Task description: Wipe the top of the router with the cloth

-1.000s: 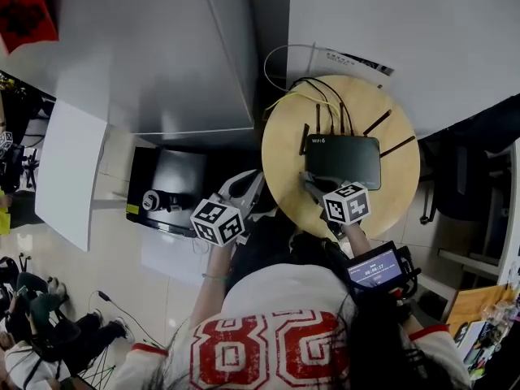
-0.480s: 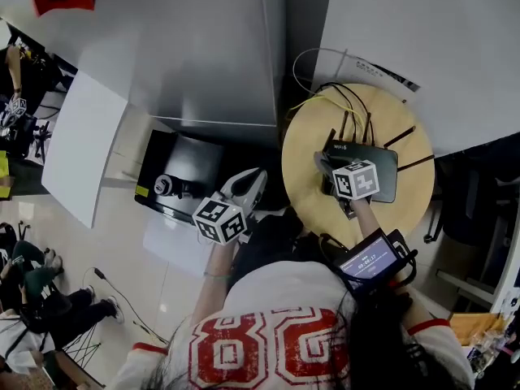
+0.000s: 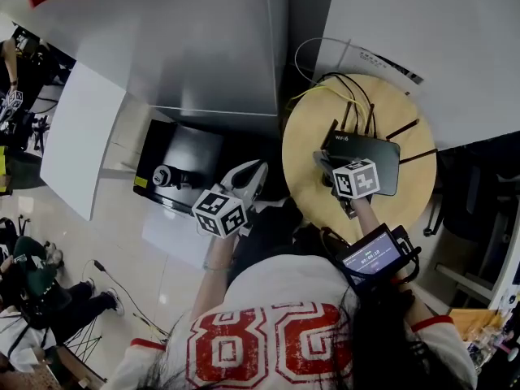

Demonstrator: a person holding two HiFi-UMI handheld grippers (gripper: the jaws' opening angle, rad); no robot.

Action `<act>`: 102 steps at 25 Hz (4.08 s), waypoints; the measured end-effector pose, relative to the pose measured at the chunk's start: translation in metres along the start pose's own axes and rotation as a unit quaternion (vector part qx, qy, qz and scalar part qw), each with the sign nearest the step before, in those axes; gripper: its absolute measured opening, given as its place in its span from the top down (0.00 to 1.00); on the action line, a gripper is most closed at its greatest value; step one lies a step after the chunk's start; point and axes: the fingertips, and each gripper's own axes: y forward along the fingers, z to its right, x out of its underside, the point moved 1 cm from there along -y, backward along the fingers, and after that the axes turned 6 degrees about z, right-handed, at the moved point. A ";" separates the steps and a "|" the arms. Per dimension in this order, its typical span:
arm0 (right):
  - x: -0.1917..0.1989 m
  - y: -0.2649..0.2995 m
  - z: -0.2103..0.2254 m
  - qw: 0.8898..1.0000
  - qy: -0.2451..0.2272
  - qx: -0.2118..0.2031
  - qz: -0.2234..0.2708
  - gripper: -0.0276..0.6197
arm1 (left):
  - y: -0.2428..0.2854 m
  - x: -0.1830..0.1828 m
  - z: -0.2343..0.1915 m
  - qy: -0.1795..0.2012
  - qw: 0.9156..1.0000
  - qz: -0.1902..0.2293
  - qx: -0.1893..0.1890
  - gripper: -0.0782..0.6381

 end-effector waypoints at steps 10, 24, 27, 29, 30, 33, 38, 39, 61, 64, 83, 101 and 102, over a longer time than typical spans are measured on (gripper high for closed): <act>0.029 -0.014 -0.029 1.000 0.020 -0.022 0.004 0.89 | 0.018 0.005 0.016 0.004 1.000 -0.015 0.027 0.89; 0.063 -0.028 -0.047 0.998 0.017 -0.055 -0.013 0.89 | 0.054 0.010 0.043 0.018 0.997 -0.033 0.066 0.89; 0.066 -0.032 -0.043 0.998 0.021 -0.054 -0.011 0.89 | 0.062 0.011 0.052 0.022 0.996 -0.040 0.079 0.89; 0.069 -0.035 -0.041 0.998 0.024 -0.053 -0.010 0.89 | 0.066 0.014 0.057 0.022 0.995 -0.046 0.084 0.89; 0.070 -0.038 -0.039 0.998 0.027 -0.051 -0.009 0.89 | 0.068 0.015 0.059 0.023 0.995 -0.049 0.086 0.89; 0.077 -0.046 -0.032 0.998 0.037 -0.042 -0.006 0.89 | 0.074 0.018 0.065 0.024 0.994 -0.052 0.092 0.89; 0.088 -0.063 -0.017 0.998 0.060 -0.020 0.001 0.89 | 0.084 0.026 0.083 0.026 0.992 -0.058 0.109 0.89; 0.089 -0.066 -0.015 0.998 0.062 -0.018 0.004 0.89 | 0.084 0.028 0.087 0.027 0.992 -0.060 0.112 0.89; 0.130 -0.147 0.001 0.983 0.151 0.008 0.100 0.89 | 0.010 0.104 0.168 0.021 0.992 -0.093 0.078 0.89; 0.130 -0.153 -0.005 0.981 0.157 0.022 0.113 0.89 | 0.005 0.101 0.163 0.024 0.992 -0.088 0.085 0.89; 0.167 -0.177 -0.183 0.905 0.271 0.152 0.289 0.89 | -0.139 0.106 0.125 0.027 0.966 -0.142 0.216 0.89; 0.196 -0.234 -0.209 0.896 0.247 0.176 0.323 0.89 | -0.160 0.124 0.207 0.049 0.946 -0.145 0.285 0.89; 0.199 -0.235 -0.210 0.897 0.247 0.176 0.323 0.89 | -0.162 0.126 0.212 0.052 0.945 -0.146 0.288 0.89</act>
